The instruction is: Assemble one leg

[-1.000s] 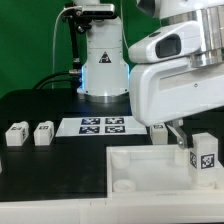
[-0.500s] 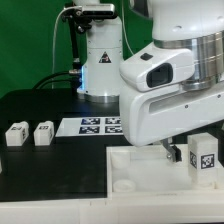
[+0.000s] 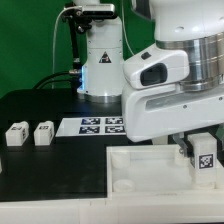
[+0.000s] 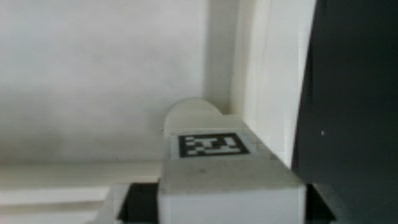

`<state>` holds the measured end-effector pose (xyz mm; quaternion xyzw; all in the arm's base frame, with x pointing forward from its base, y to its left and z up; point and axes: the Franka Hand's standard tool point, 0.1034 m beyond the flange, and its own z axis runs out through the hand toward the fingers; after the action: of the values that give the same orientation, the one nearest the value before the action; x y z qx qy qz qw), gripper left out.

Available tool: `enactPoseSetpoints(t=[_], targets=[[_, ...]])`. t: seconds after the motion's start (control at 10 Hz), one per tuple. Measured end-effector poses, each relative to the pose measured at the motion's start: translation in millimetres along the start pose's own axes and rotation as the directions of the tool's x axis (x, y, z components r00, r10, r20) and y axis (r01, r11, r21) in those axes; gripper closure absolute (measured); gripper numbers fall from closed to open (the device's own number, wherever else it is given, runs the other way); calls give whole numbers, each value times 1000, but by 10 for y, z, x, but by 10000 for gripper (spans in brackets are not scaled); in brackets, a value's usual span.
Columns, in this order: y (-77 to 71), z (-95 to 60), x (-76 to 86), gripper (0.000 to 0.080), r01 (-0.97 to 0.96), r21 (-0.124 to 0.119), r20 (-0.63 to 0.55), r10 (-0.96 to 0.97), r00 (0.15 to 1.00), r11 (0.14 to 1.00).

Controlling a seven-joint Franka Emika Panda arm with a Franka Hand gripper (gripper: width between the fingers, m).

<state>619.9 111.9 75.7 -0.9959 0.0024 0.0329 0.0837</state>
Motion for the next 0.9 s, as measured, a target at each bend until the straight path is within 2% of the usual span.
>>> enactPoseSetpoints(t=[0.2, 0.4, 0.6, 0.7, 0.8, 0.9], targets=[[-3, 1, 1, 501, -196, 0, -1, 196, 981, 981], [-6, 16, 50, 502, -508, 33, -30, 509, 861, 861], [-13, 27, 54, 502, -780, 65, 6, 782, 624, 622], [-25, 35, 56, 502, -883, 77, 28, 884, 467, 464], [-45, 42, 55, 502, -952, 85, 69, 952, 299, 293], [-74, 47, 56, 502, -984, 83, 99, 981, 167, 159]])
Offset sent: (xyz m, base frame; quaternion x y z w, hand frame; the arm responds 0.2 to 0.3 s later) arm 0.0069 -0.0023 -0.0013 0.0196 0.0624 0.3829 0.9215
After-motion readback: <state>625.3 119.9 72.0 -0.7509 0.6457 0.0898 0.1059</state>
